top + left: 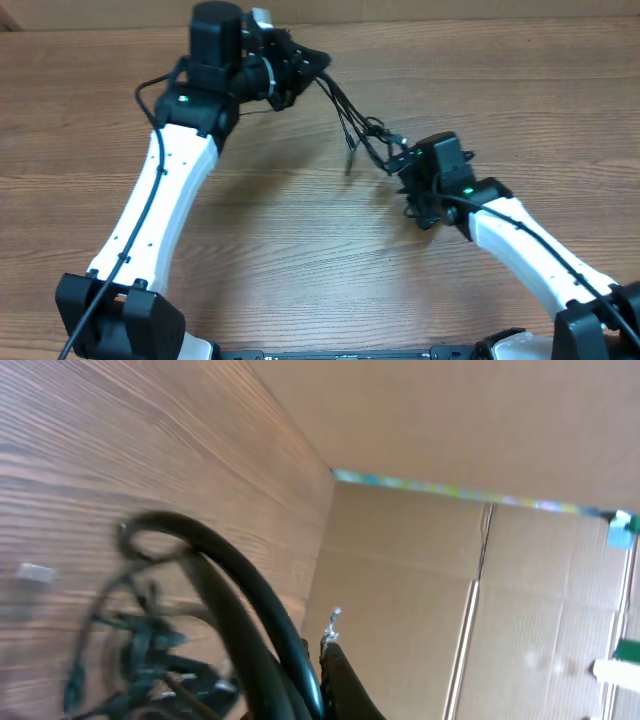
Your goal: Untangle cables
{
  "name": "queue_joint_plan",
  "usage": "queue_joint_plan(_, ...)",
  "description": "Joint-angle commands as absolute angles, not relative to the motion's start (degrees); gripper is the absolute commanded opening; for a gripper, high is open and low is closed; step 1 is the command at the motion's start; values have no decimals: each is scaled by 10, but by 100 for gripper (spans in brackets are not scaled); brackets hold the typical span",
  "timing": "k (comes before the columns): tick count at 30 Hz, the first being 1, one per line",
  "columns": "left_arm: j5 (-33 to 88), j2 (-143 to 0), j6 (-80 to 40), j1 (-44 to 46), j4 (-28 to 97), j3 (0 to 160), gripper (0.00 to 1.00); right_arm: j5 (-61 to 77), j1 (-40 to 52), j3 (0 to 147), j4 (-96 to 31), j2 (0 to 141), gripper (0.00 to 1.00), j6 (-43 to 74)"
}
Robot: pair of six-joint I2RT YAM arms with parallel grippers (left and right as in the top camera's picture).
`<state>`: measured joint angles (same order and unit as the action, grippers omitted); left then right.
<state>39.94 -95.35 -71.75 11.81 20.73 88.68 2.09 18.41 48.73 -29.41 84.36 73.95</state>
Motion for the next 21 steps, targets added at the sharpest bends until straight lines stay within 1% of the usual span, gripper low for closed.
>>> queue_joint_plan(1, 403, -889, -684, 56, 177, 909, 4, -70, 121, 460, -354, 861, 99, 698)
queue_joint_plan(4, 405, -888, -665, 36, 177, 909, 4, -70, 82, 460, -368, 861, 99, 672)
queue_joint_plan(6, 403, -888, -628, 34, 183, 909, 4, -65, 64, 460, -365, 861, 99, 640)
queue_joint_plan(7, 402, -888, -601, 34, 191, 909, 4, -58, 59, 460, -363, 861, 97, 623)
queue_joint_plan(8, 399, -888, -577, 34, 202, 909, 4, -43, 56, 460, -358, 861, 95, 599)
queue_joint_plan(12, 390, -888, -513, 41, 260, 908, 4, 15, 55, 460, -330, 861, 75, 500)
queue_joint_plan(13, 390, -888, -500, 44, 274, 908, 4, 22, 55, 460, -327, 861, 74, 491)
queue_joint_plan(15, 389, -888, -479, 51, 290, 908, 4, 25, 55, 460, -327, 861, 73, 489)
queue_joint_plan(18, 393, -888, -448, 72, 293, 908, 4, 34, 55, 461, -326, 860, 79, 487)
queue_joint_plan(21, 418, -888, -411, 89, 283, 908, 4, 109, 55, 463, -303, 855, 83, 418)
